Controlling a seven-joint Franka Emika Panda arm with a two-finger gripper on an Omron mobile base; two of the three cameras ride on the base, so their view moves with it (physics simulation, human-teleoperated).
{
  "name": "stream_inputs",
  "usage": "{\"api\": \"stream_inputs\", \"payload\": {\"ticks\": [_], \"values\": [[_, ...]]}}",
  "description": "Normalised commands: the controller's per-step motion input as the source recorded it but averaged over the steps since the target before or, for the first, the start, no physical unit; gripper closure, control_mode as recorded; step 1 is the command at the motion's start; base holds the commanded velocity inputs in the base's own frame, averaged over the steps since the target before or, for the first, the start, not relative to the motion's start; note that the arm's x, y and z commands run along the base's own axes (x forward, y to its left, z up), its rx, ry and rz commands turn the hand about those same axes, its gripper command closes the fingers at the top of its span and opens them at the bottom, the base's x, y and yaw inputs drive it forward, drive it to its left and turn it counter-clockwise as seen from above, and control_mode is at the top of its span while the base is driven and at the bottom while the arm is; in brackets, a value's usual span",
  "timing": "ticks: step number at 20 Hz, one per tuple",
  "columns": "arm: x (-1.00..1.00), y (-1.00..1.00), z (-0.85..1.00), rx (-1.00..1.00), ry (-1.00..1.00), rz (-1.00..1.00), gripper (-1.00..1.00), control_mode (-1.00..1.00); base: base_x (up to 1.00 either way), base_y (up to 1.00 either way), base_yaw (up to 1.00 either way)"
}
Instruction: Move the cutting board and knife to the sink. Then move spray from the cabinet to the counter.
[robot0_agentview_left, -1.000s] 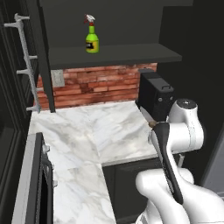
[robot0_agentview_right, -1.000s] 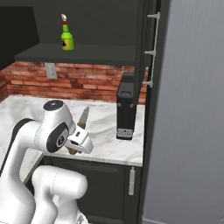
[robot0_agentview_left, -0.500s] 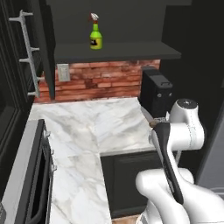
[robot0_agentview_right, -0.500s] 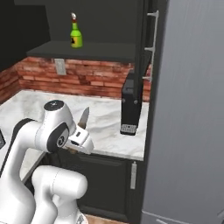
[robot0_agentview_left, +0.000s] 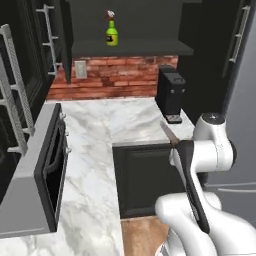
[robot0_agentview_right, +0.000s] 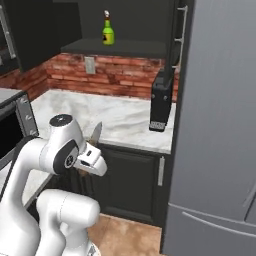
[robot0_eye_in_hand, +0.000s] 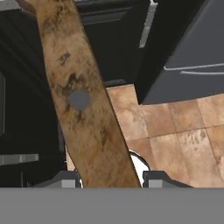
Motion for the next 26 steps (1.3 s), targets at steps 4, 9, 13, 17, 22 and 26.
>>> {"api": "stream_inputs", "payload": {"ticks": [4, 9, 13, 17, 22, 26], "values": [[0.00, 0.00, 0.00, 0.00, 0.00, 0.00, 1.00, 1.00, -0.73, -0.47, 0.00], [0.00, 0.00, 0.00, 0.00, 0.00, 0.00, 1.00, 1.00, -0.62, -0.53, -0.03], [0.00, 0.00, 0.00, 0.00, 0.00, 0.00, 1.00, 1.00, -0.30, -0.57, -0.20], [0.00, 0.00, 0.00, 0.00, 0.00, 0.00, 1.00, 1.00, -0.02, -0.78, -0.54], [0.00, 0.00, 0.00, 0.00, 0.00, 0.00, 1.00, 1.00, 0.00, -0.62, -0.78], [0.00, 0.00, 0.00, 0.00, 0.00, 0.00, 1.00, 1.00, 0.00, -0.61, -0.78]]}}
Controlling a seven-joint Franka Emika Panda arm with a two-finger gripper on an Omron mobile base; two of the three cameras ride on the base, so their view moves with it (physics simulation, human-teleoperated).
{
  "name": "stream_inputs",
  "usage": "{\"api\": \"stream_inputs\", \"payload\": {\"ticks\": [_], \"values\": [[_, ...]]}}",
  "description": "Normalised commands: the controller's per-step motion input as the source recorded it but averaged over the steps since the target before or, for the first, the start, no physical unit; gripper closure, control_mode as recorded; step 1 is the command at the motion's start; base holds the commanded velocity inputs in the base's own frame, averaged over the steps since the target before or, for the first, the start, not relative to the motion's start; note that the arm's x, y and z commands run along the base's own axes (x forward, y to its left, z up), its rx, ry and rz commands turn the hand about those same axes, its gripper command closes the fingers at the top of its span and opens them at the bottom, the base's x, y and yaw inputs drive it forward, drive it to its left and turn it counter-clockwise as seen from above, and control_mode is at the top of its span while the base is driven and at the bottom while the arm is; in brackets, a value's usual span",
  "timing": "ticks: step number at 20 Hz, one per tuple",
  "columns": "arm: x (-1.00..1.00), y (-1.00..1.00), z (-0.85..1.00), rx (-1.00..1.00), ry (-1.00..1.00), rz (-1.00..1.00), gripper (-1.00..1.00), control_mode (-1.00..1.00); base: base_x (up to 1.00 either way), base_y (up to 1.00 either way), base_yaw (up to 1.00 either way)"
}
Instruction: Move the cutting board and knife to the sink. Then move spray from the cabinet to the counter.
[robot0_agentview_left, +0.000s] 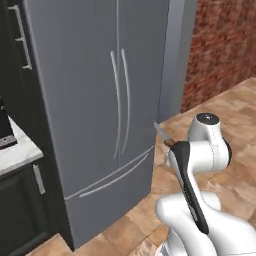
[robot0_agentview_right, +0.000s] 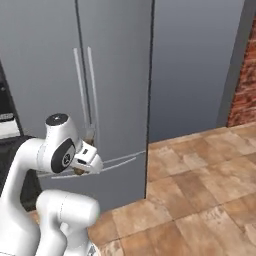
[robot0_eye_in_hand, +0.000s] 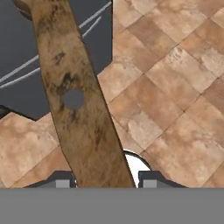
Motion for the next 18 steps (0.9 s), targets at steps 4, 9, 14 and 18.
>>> {"api": "stream_inputs", "payload": {"ticks": [4, 9, 14, 18], "values": [[0.00, 0.00, 0.00, 0.00, 0.00, 0.00, 1.00, 1.00, 0.01, -0.56, -0.80], [0.00, 0.00, 0.00, 0.00, 0.00, 0.00, 1.00, 1.00, 0.06, -0.52, -0.83], [0.00, 0.00, 0.00, 0.00, 0.00, 0.00, 1.00, 1.00, 0.07, -0.53, -0.84], [0.00, 0.00, 0.00, 0.00, 0.00, 0.00, 1.00, 1.00, 0.07, -0.55, -0.84]]}}
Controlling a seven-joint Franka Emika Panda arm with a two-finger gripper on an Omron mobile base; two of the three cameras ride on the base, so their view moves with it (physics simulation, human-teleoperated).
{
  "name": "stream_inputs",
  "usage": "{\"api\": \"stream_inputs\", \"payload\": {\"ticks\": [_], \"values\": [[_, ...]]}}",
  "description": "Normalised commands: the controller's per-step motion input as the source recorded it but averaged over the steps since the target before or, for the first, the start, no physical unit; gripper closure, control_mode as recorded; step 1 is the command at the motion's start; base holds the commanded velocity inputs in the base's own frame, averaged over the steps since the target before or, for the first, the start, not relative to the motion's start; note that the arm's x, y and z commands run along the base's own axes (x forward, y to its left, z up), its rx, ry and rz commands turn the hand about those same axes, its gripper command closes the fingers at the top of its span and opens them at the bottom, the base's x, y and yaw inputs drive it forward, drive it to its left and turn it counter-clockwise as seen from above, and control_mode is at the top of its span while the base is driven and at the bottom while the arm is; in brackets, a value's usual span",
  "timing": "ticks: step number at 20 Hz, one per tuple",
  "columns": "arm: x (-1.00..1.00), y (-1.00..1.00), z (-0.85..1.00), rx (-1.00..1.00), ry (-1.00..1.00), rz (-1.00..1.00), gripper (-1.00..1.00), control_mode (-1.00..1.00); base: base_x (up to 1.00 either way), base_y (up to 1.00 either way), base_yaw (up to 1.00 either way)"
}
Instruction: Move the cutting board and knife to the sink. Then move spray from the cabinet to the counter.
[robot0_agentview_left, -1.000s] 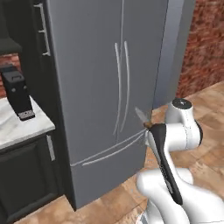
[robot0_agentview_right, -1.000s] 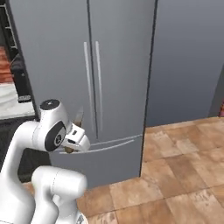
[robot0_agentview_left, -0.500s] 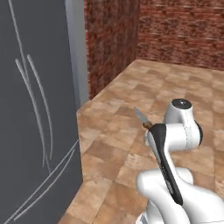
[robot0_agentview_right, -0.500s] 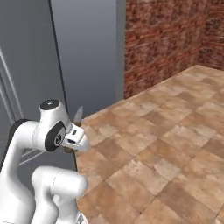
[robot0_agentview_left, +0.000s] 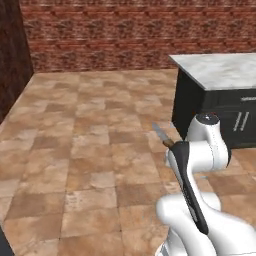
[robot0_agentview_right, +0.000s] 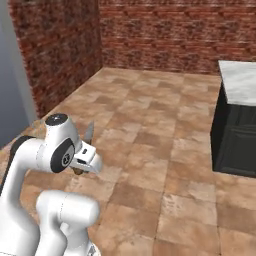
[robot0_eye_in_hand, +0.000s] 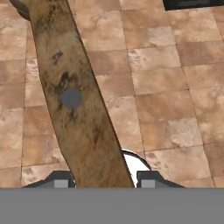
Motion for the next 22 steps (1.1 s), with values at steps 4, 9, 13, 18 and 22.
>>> {"api": "stream_inputs", "payload": {"ticks": [4, 9, 13, 18, 22], "values": [[0.00, 0.00, 0.00, 0.00, 0.00, 0.00, 1.00, 1.00, 0.09, -0.59, -0.82], [0.00, 0.00, 0.00, 0.00, 0.00, 0.00, 1.00, 1.00, 0.11, -0.63, -0.81], [0.00, 0.00, 0.00, 0.00, 0.00, 0.00, 1.00, 1.00, 0.24, -0.62, -0.77], [0.00, 0.00, 0.00, 0.00, 0.00, 0.00, 1.00, 1.00, 0.39, -0.59, -0.73], [0.00, 0.00, 0.00, 0.00, 0.00, 0.00, 1.00, 1.00, 0.57, -0.50, -0.69]]}}
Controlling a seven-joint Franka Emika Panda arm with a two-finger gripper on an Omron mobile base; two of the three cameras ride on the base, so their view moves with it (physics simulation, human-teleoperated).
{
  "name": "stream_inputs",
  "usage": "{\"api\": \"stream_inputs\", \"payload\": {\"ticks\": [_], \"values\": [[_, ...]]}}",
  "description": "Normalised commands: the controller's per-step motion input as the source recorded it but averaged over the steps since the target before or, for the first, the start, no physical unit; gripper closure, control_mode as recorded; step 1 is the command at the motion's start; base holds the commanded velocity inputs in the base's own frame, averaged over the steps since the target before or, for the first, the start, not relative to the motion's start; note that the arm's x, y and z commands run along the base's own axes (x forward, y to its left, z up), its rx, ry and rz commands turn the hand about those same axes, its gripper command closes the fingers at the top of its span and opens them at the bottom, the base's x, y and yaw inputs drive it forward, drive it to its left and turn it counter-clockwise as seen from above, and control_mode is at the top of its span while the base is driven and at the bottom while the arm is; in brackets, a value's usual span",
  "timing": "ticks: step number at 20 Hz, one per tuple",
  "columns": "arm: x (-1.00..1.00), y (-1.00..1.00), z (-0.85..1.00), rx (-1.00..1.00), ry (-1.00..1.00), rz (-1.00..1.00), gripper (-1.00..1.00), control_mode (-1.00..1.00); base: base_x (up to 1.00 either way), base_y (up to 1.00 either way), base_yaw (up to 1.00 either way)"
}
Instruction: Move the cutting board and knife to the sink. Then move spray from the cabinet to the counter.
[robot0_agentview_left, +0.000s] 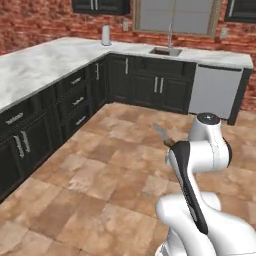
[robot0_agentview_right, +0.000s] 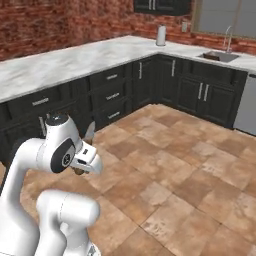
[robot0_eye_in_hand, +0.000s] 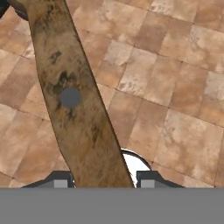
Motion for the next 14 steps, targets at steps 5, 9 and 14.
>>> {"api": "stream_inputs", "payload": {"ticks": [5, 9, 14], "values": [[0.00, 0.00, 0.00, 0.00, 0.00, 0.00, 1.00, 1.00, 0.84, -0.33, -0.63], [0.00, 0.00, 0.00, 0.00, 0.00, 0.00, 1.00, 1.00, 0.88, -0.31, -0.61], [0.00, 0.00, 0.00, 0.00, 0.00, 0.00, 1.00, 1.00, 1.00, -0.07, -0.54]]}}
